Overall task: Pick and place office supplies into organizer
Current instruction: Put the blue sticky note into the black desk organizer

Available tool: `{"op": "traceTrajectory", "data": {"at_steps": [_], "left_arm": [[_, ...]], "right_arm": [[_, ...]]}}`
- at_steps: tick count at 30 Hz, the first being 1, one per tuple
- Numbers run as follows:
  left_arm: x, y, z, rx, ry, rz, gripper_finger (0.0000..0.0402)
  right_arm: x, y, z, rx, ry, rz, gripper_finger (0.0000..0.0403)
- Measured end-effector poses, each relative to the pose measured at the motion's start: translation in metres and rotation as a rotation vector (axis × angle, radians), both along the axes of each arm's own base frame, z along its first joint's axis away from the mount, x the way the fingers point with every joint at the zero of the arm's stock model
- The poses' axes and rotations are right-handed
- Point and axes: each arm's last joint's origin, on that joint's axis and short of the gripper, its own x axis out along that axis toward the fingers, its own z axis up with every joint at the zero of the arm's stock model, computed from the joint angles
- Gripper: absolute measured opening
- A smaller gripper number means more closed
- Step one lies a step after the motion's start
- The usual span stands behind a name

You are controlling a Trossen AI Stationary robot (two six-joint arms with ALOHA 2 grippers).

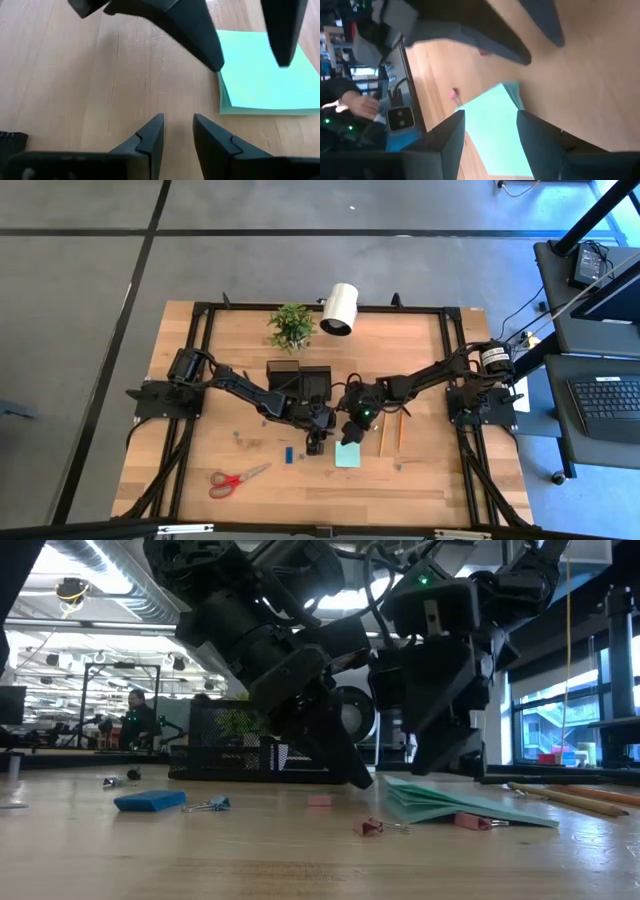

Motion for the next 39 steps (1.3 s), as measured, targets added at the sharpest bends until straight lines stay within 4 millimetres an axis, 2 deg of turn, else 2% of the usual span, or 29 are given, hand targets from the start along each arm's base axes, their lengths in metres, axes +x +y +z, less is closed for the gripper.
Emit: {"op": "traceTrajectory", "data": {"at_steps": [8,14,18,21,27,34,39], "left_arm": [[-0.004,0.000,0.004,-0.019,0.033,-0.022,0.0098],[-0.015,-0.001,0.033,-0.097,0.049,-0.099,0.0098],[-0.016,-0.011,0.058,-0.150,-0.064,-0.180,0.0098],[-0.015,-0.026,0.068,-0.118,-0.165,-0.216,0.0098],[-0.017,-0.053,0.062,0.019,-0.220,-0.145,0.0098],[-0.022,-0.082,0.057,0.081,-0.285,-0.148,0.0098],[-0.022,-0.095,0.044,0.143,-0.306,-0.136,0.0098]], "right_arm": [[-0.007,-0.003,-0.007,-0.124,0.064,-0.011,0.0184],[-0.007,-0.003,-0.007,-0.139,0.051,0.006,0.0184],[-0.007,-0.004,-0.007,-0.140,0.055,0.006,0.0184],[-0.007,-0.004,-0.007,-0.141,0.055,0.006,0.0184],[-0.007,-0.004,-0.007,-0.142,0.056,0.004,0.0184],[-0.007,-0.004,-0.007,-0.140,0.061,-0.003,0.0184],[-0.007,-0.004,-0.007,-0.126,0.076,-0.023,0.0184]]}}
